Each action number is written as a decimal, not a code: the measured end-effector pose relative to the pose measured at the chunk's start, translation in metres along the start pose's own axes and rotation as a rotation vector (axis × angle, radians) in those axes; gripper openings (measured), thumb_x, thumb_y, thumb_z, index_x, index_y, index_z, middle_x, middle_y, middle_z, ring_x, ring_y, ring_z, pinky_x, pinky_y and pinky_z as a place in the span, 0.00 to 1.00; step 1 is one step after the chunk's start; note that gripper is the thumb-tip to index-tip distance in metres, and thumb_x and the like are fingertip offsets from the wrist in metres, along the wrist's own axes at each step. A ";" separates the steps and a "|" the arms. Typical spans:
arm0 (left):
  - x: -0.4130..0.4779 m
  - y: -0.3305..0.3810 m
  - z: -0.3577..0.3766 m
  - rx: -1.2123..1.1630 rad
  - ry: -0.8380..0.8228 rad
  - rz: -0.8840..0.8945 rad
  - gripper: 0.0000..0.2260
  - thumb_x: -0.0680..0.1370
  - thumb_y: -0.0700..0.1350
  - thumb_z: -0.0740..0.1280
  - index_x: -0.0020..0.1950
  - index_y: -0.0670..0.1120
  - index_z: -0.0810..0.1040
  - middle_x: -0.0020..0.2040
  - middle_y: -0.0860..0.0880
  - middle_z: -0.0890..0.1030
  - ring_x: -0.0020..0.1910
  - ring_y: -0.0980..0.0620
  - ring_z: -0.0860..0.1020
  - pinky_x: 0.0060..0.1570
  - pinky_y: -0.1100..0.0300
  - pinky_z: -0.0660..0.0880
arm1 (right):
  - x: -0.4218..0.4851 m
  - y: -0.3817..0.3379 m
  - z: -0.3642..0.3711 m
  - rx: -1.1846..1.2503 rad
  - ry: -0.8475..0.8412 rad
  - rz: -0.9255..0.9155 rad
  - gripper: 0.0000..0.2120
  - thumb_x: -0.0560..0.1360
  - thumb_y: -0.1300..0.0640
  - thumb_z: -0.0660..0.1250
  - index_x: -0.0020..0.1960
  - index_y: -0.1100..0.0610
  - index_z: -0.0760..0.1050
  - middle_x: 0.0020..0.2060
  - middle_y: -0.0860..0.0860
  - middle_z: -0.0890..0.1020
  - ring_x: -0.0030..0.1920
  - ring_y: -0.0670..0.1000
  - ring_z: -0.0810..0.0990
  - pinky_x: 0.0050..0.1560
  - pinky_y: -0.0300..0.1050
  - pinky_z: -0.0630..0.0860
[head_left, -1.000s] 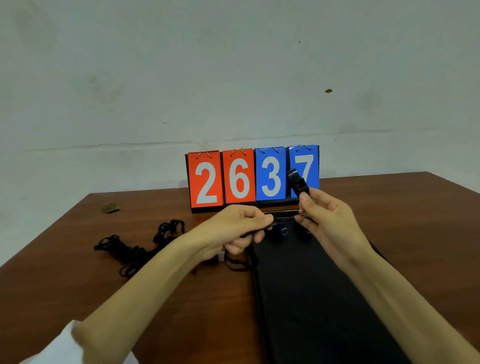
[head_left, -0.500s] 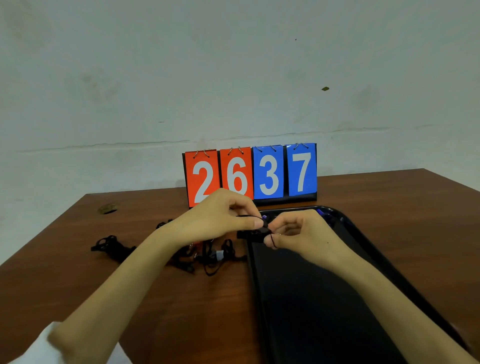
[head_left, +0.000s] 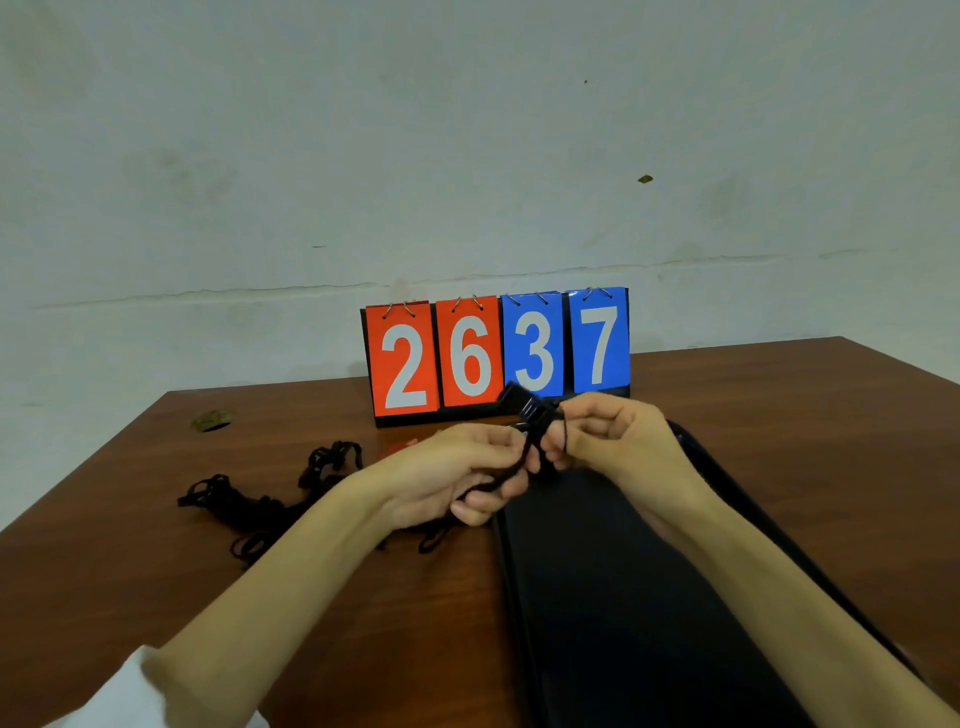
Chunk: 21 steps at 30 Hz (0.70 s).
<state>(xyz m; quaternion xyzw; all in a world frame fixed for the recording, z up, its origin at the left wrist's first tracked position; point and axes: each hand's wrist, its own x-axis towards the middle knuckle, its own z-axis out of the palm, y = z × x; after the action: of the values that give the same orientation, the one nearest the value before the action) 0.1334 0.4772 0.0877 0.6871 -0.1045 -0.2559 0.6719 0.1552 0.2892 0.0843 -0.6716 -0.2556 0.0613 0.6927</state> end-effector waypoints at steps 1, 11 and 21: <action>0.001 -0.001 0.003 0.040 0.018 -0.021 0.08 0.82 0.42 0.55 0.49 0.43 0.73 0.32 0.49 0.72 0.22 0.59 0.64 0.20 0.67 0.57 | 0.001 0.001 -0.001 0.014 0.076 0.003 0.06 0.71 0.66 0.67 0.47 0.60 0.78 0.36 0.52 0.84 0.37 0.46 0.82 0.40 0.37 0.79; 0.001 0.005 0.022 0.440 0.364 0.136 0.12 0.81 0.51 0.57 0.53 0.43 0.72 0.28 0.50 0.72 0.20 0.57 0.61 0.20 0.66 0.57 | 0.008 0.018 -0.004 -0.420 0.519 -0.019 0.07 0.71 0.57 0.71 0.48 0.56 0.78 0.39 0.48 0.81 0.40 0.45 0.79 0.43 0.38 0.78; -0.005 0.012 0.010 0.871 0.468 0.266 0.08 0.74 0.51 0.68 0.38 0.49 0.78 0.38 0.46 0.80 0.41 0.49 0.78 0.44 0.59 0.77 | -0.001 0.022 0.009 -0.834 0.142 -0.132 0.08 0.72 0.58 0.70 0.51 0.52 0.77 0.41 0.42 0.78 0.42 0.37 0.76 0.46 0.29 0.71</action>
<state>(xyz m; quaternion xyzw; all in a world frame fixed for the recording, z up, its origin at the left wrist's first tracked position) 0.1271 0.4701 0.1005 0.9231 -0.1348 0.0597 0.3553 0.1565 0.2985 0.0626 -0.8790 -0.2528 -0.1381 0.3799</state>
